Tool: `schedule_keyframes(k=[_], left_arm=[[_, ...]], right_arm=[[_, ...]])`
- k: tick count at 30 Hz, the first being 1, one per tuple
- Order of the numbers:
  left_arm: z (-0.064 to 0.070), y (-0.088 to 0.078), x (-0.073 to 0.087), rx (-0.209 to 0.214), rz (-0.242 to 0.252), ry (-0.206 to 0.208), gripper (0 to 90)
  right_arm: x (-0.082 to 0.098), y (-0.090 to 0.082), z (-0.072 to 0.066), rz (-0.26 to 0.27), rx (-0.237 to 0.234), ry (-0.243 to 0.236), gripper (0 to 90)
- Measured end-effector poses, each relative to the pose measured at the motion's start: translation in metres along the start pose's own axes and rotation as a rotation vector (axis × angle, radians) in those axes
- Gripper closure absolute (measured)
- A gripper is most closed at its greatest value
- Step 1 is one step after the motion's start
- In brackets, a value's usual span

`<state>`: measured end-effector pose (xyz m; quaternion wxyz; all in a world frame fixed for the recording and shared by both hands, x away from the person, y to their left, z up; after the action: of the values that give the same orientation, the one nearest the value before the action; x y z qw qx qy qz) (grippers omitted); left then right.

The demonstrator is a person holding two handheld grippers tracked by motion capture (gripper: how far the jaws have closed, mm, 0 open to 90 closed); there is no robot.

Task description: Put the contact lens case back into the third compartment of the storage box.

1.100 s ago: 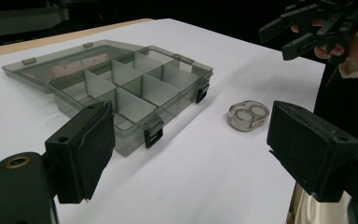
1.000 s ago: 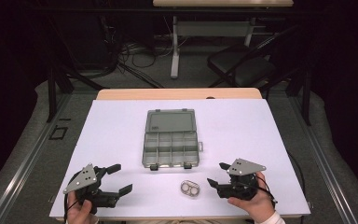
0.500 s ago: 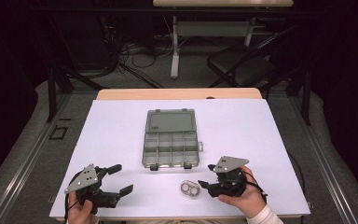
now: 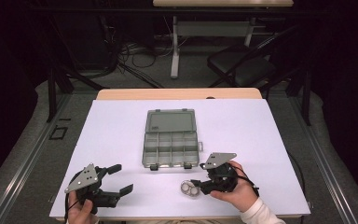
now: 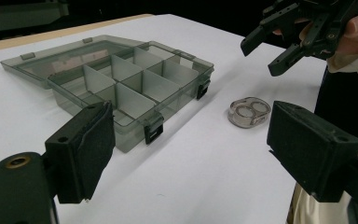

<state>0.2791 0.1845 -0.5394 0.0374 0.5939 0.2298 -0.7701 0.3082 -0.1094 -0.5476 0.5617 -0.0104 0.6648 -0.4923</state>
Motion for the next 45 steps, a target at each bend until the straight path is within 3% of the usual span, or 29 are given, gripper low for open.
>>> schedule_keyframes(k=[12, 26, 31, 45], left_arm=[[0.0, 0.0, 0.0, 0.001, -0.001, 0.001, 15.8], [0.001, 0.0, 0.0, 0.003, -0.003, 0.002, 15.8], [0.001, 0.0, 0.0, 0.003, -0.002, 0.002, 15.7], [0.0, 0.0, 0.0, 0.005, -0.003, 0.0, 15.8]], right_arm=[[-0.01, 0.008, -0.012, 0.015, -0.04, -0.007, 40.5], [-0.004, 0.011, -0.018, -0.033, -0.043, -0.049, 45.2], [0.0, 0.016, -0.02, -0.049, -0.031, -0.069, 44.8], [0.012, 0.028, -0.024, -0.108, -0.061, -0.076, 40.5]])
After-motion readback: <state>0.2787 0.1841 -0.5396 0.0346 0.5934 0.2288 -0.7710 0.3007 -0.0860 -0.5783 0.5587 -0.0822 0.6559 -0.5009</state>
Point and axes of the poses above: each handheld gripper's, and its own axes: y roughly forward along the jaws, x roughly out of its underside, z roughly to its right, the point moved 7 cm from there along y, roughly forward along the jaws, and after that the axes turned 10 degrees about x, right-handed, at the moved point
